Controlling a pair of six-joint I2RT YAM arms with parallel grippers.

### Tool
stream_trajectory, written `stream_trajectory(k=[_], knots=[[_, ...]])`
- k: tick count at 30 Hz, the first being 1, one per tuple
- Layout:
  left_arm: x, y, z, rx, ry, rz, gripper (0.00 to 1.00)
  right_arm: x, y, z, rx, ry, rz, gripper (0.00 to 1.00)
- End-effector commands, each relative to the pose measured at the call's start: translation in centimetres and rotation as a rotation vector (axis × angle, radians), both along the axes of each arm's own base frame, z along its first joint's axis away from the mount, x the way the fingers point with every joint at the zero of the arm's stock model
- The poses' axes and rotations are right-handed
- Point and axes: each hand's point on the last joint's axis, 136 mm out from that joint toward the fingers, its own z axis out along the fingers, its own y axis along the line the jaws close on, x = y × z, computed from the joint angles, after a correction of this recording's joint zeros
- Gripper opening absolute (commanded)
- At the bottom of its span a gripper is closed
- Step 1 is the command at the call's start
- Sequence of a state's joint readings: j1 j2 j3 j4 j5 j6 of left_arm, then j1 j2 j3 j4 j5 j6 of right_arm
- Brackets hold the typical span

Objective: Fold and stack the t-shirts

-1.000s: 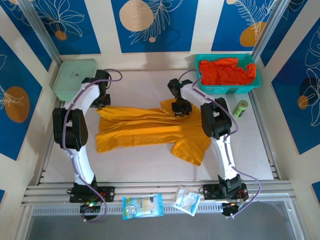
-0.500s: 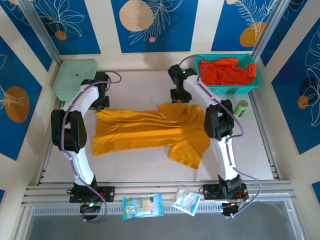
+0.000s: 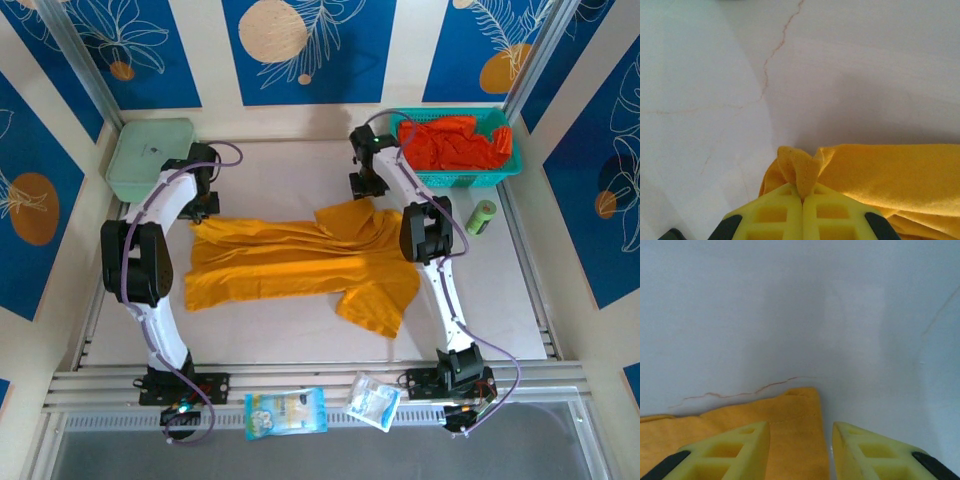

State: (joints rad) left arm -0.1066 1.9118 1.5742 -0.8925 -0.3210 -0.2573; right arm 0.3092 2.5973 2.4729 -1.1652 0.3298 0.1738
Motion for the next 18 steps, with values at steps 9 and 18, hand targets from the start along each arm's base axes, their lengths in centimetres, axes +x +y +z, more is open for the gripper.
stream_trajectory(k=[9,18], knots=[[0.2,-0.2,-0.2,-0.039,-0.014,0.017,0.00,-1.1,0.5,-1.2,0.050,0.060,0.012,0.39],[0.3,-0.3,-0.9,-0.039,-0.006,0.017,0.00,-1.2,0.6,-2.8,0.051,0.090,0.003,0.32]])
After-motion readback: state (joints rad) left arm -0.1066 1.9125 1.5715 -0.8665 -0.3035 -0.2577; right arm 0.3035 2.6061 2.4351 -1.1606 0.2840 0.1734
